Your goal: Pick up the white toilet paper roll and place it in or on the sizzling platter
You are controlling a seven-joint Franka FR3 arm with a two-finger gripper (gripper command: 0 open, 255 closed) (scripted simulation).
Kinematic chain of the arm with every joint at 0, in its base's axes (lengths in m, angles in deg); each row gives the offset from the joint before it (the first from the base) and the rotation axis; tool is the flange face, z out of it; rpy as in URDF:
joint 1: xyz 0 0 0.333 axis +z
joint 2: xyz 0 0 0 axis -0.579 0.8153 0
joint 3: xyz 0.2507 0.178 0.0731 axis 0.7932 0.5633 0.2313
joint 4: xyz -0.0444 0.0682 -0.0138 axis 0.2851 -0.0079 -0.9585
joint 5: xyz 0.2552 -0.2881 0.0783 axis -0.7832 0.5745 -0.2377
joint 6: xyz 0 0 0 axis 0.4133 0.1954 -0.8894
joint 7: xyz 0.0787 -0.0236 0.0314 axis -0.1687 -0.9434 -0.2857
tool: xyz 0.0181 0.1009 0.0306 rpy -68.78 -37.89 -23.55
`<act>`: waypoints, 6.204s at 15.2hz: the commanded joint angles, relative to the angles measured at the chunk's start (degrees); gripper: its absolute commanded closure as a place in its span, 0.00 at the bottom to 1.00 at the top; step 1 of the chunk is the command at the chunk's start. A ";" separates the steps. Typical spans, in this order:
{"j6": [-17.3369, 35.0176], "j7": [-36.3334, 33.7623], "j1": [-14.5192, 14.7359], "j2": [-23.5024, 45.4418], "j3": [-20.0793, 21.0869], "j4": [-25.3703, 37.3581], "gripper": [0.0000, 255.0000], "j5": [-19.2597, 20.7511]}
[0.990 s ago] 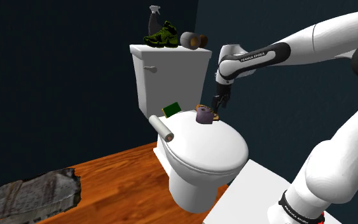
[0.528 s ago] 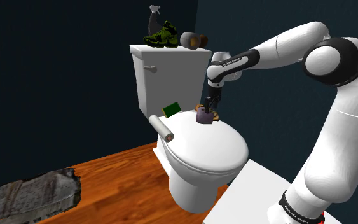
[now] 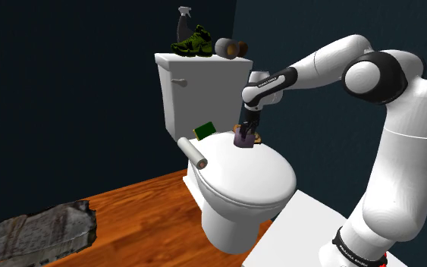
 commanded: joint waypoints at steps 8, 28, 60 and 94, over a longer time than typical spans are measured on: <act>1.21 0.09 -0.02 0.71 0.10 -0.50 0.00 -0.24; -5.64 -0.66 0.26 -2.89 -0.23 2.87 1.00 0.96; -21.76 10.51 -9.56 15.93 -2.77 37.07 1.00 -4.37; -22.07 10.45 -9.60 16.15 -2.73 37.60 0.00 -4.40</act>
